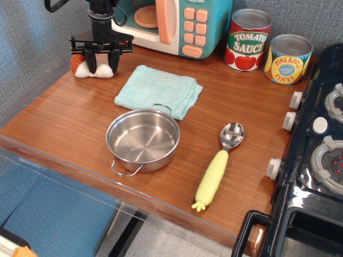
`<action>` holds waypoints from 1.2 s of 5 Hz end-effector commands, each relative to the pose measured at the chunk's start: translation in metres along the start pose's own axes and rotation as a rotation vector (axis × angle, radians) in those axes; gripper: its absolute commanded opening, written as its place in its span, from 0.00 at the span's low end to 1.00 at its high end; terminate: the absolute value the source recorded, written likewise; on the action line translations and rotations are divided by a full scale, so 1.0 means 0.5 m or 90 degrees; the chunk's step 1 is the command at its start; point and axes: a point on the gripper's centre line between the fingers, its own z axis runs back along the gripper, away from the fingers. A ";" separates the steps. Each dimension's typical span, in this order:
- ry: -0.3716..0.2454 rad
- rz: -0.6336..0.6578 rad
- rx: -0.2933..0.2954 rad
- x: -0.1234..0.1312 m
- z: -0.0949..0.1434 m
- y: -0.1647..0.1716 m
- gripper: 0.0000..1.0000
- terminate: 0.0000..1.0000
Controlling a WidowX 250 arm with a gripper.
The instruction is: Move the mushroom next to the blue rag on the opposite side, below the yellow spoon.
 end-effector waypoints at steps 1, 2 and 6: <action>-0.013 -0.097 -0.113 -0.023 0.152 0.001 0.00 0.00; -0.022 -0.253 -0.151 -0.075 0.204 -0.070 0.00 0.00; -0.069 -0.577 -0.134 -0.289 0.258 -0.359 0.00 0.00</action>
